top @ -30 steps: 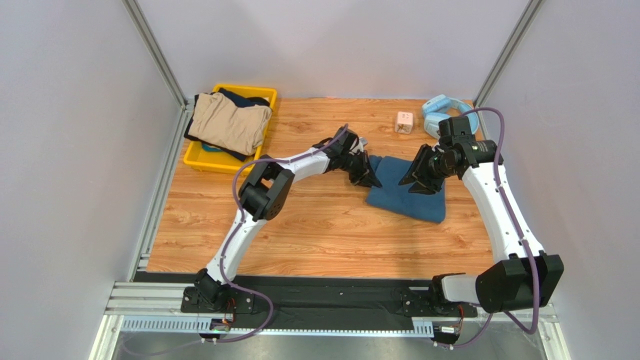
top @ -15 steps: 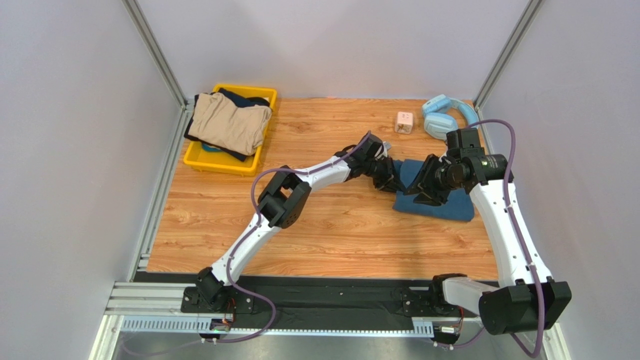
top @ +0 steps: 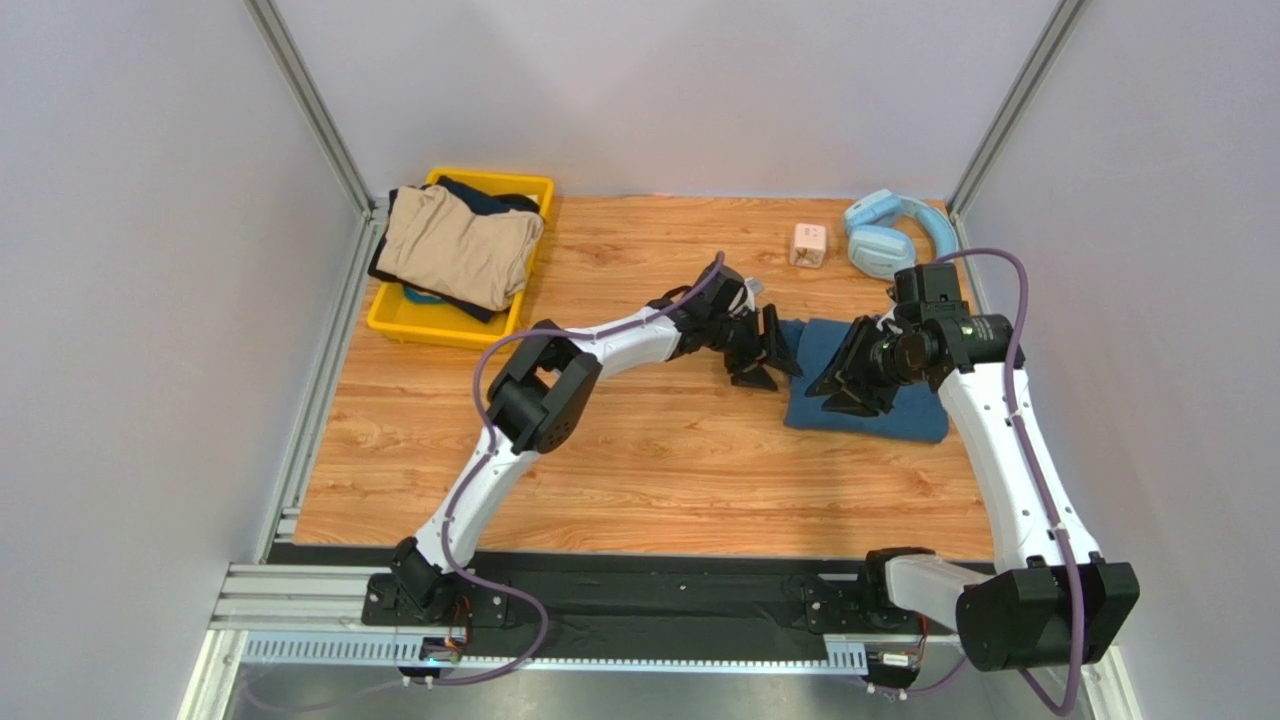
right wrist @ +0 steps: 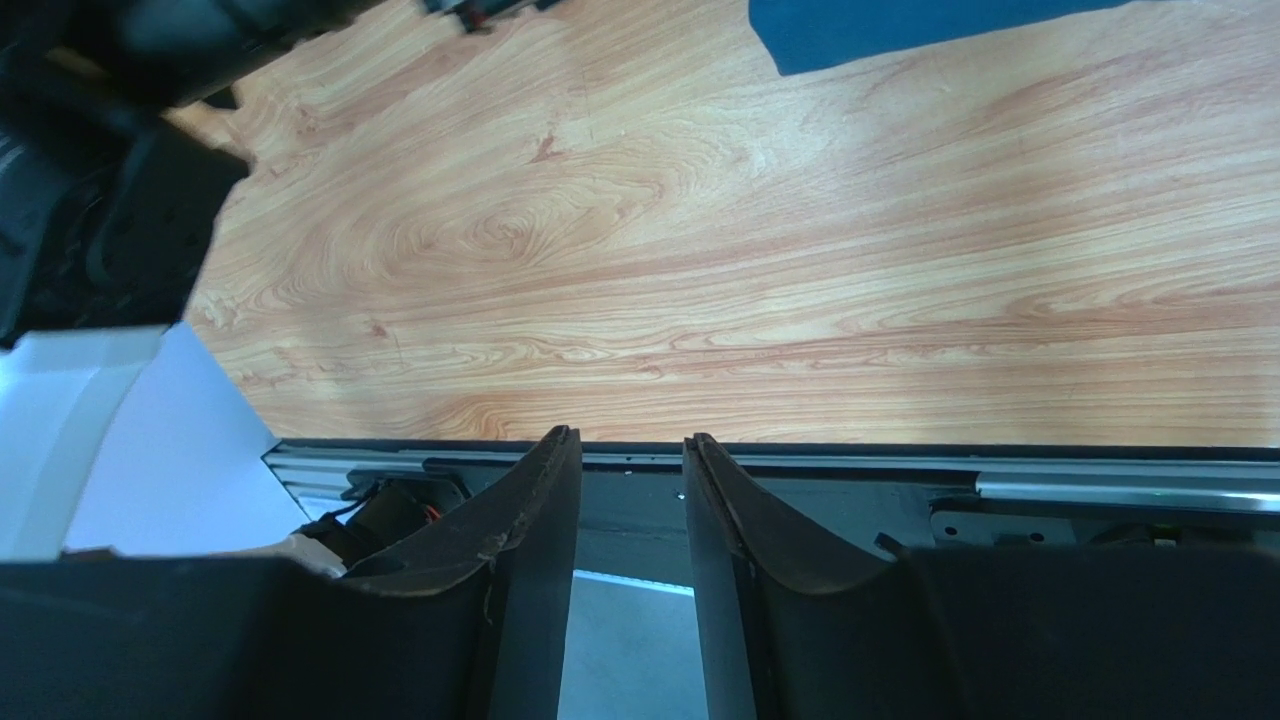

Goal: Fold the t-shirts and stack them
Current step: Neatly place the folded tshirt to the corner

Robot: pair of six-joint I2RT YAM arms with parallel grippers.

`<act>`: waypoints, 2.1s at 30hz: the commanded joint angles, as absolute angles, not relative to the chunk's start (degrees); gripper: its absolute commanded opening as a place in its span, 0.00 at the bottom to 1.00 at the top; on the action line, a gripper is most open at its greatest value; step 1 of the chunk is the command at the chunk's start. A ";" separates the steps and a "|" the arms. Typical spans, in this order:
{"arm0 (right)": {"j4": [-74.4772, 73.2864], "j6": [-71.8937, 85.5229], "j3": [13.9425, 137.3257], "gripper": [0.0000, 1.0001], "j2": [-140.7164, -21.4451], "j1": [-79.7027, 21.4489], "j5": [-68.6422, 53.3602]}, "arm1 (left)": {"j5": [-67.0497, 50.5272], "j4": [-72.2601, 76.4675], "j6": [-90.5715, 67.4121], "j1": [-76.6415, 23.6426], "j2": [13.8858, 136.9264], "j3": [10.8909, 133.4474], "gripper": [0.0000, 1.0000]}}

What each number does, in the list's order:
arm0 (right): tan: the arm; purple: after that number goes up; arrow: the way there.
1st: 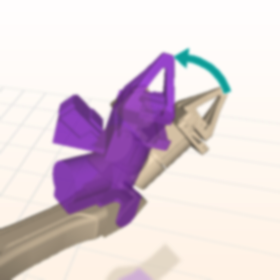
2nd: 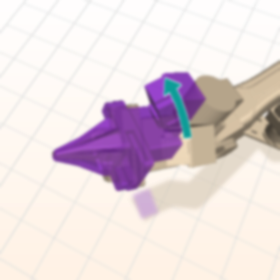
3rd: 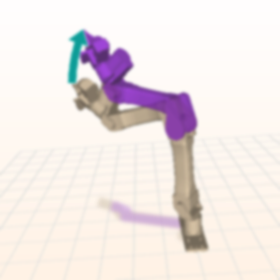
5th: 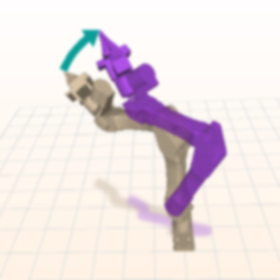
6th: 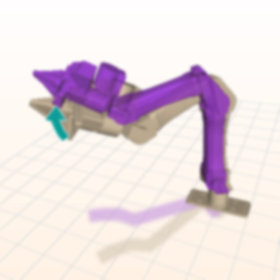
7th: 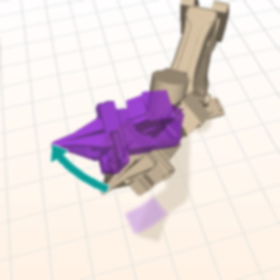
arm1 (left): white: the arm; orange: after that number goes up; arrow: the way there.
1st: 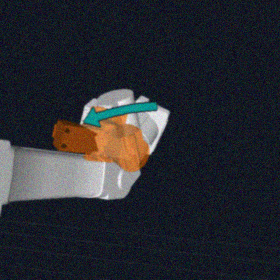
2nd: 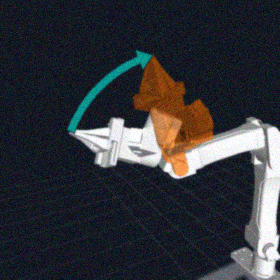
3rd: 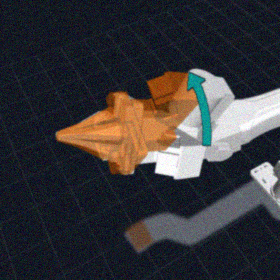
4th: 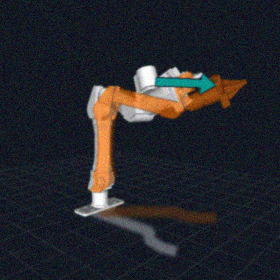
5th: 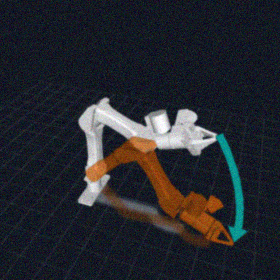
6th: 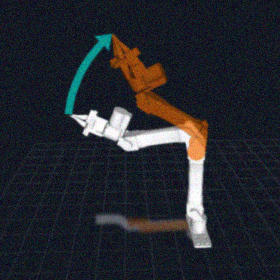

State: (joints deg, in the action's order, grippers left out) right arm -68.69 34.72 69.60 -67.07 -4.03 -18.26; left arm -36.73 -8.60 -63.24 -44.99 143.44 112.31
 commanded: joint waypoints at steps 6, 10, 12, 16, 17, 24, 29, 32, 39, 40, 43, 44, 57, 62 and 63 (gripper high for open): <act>-61.44 33.23 66.45 0.37 -71.96 -3.87 -25.57 | -33.05 -10.53 -47.83 -39.90 113.68 88.60 0.80; -59.16 32.08 67.32 0.36 -75.76 -3.96 -27.07 | -29.72 -21.33 -42.19 -39.73 105.75 85.70 0.79; -58.28 32.17 68.46 0.36 -77.07 -3.96 -27.51 | -28.31 -22.58 -40.87 -39.12 101.37 82.89 0.77; -57.31 32.08 72.23 0.36 -80.93 -4.48 -28.65 | -28.13 -22.68 -41.31 -35.96 95.02 77.09 0.77; -57.22 31.82 72.68 0.36 -81.47 -5.00 -28.83 | -28.04 -22.59 -41.48 -35.08 93.88 74.64 0.77; -55.55 32.52 75.58 0.36 -86.13 -9.66 -28.56 | -26.63 -24.87 -39.73 -26.29 82.98 65.75 0.77; -55.11 33.22 78.83 0.36 -89.64 -14.31 -27.86 | -25.58 -27.07 -38.06 -24.61 78.06 62.32 0.77; -54.58 33.66 81.64 0.36 -92.72 -16.42 -27.86 | -25.93 -26.98 -38.76 -24.08 76.91 61.35 0.77; -54.76 33.57 90.43 0.36 -100.37 -22.67 -28.30 | -26.55 -27.42 -41.65 -22.24 74.89 61.08 0.76; -54.76 33.57 91.31 0.36 -100.98 -24.33 -27.87 | -26.37 -27.42 -42.53 -22.24 74.53 60.56 0.76; -52.92 34.19 90.01 0.35 -101.34 -27.14 -27.33 | -28.20 -25.06 -46.57 -21.97 73.57 57.41 0.77; -51.26 34.80 89.74 0.35 -101.77 -27.42 -27.77 | -29.34 -23.48 -47.19 -21.62 73.56 56.78 0.77; -55.11 33.57 99.93 0.35 -109.51 -27.33 -27.95 | -27.95 -26.54 -44.82 -18.99 75.76 60.65 0.79; -56.33 33.66 101.42 0.35 -111.88 -27.51 -28.91 | -29.44 -26.01 -45.26 -17.49 76.46 59.94 0.79; -56.60 33.75 102.12 0.35 -112.23 -27.60 -29.00 | -29.62 -26.02 -45.18 -17.32 76.55 59.85 0.79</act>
